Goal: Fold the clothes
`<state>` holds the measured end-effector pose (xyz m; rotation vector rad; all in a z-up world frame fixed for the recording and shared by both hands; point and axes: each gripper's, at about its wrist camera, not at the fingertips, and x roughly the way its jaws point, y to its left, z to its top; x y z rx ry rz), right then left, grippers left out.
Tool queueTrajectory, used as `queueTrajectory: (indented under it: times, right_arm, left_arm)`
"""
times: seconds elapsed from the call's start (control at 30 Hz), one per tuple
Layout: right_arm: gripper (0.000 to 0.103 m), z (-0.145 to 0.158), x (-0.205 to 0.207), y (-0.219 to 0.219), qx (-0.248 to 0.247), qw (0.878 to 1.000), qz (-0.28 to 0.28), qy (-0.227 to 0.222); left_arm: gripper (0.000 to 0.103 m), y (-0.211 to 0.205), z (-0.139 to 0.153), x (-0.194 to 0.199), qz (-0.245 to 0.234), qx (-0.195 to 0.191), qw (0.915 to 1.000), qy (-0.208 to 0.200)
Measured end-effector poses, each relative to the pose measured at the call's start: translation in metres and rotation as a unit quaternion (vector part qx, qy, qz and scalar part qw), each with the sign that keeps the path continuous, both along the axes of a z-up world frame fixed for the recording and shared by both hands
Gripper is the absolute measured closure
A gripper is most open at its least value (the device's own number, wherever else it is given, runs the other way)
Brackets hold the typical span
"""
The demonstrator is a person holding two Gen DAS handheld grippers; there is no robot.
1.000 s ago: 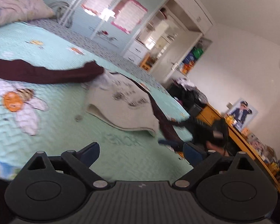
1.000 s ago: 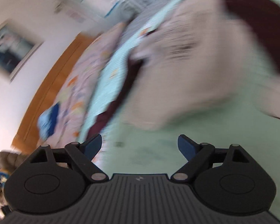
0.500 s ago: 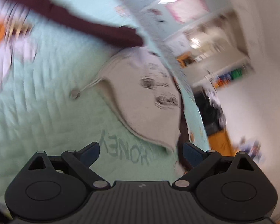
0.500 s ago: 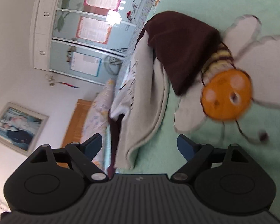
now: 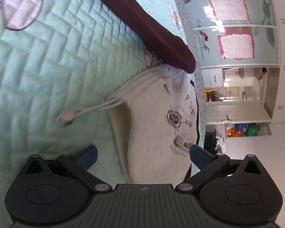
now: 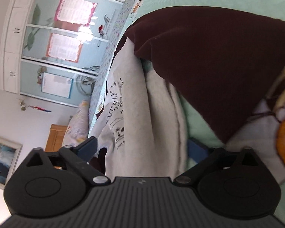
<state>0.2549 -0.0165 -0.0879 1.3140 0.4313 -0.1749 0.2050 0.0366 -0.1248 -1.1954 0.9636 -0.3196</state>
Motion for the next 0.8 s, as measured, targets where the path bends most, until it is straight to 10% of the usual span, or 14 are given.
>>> queueTrajectory:
  times: [0.17, 0.2, 0.27, 0.3, 0.37, 0.53, 0.8]
  right_arm:
    - [0.006, -0.007, 0.011, -0.007, 0.006, 1.0, 0.005, -0.004]
    - [0.018, -0.009, 0.013, -0.008, 0.007, 1.0, 0.006, -0.005]
    - [0.088, -0.016, 0.016, -0.012, 0.018, 1.0, 0.007, -0.003]
    - [0.088, -0.026, 0.013, -0.017, 0.041, 0.999, 0.004, -0.001]
    - [0.09, -0.038, 0.003, -0.024, 0.068, 0.997, -0.002, -0.025]
    - [0.092, -0.026, -0.015, -0.023, 0.02, 0.998, 0.002, -0.052]
    - [0.095, 0.051, -0.077, 0.009, -0.086, 0.987, 0.049, -0.123]
  left_arm:
    - [0.001, -0.007, -0.002, 0.027, 0.011, -0.007, 0.9999, 0.006]
    - [0.001, -0.008, -0.003, 0.032, 0.01, -0.007, 0.9999, 0.004]
    - [0.011, -0.01, -0.002, 0.035, 0.011, 0.0, 0.9999, -0.006]
    - [0.02, -0.01, -0.003, 0.037, 0.011, 0.003, 0.9999, -0.01]
    - [0.095, -0.01, -0.012, 0.04, 0.004, 0.019, 0.9998, -0.004]
    - [0.095, -0.002, -0.022, 0.025, 0.007, 0.008, 0.9994, -0.034]
    - [0.093, 0.038, 0.081, -0.054, 0.025, 0.086, 0.9805, -0.175]
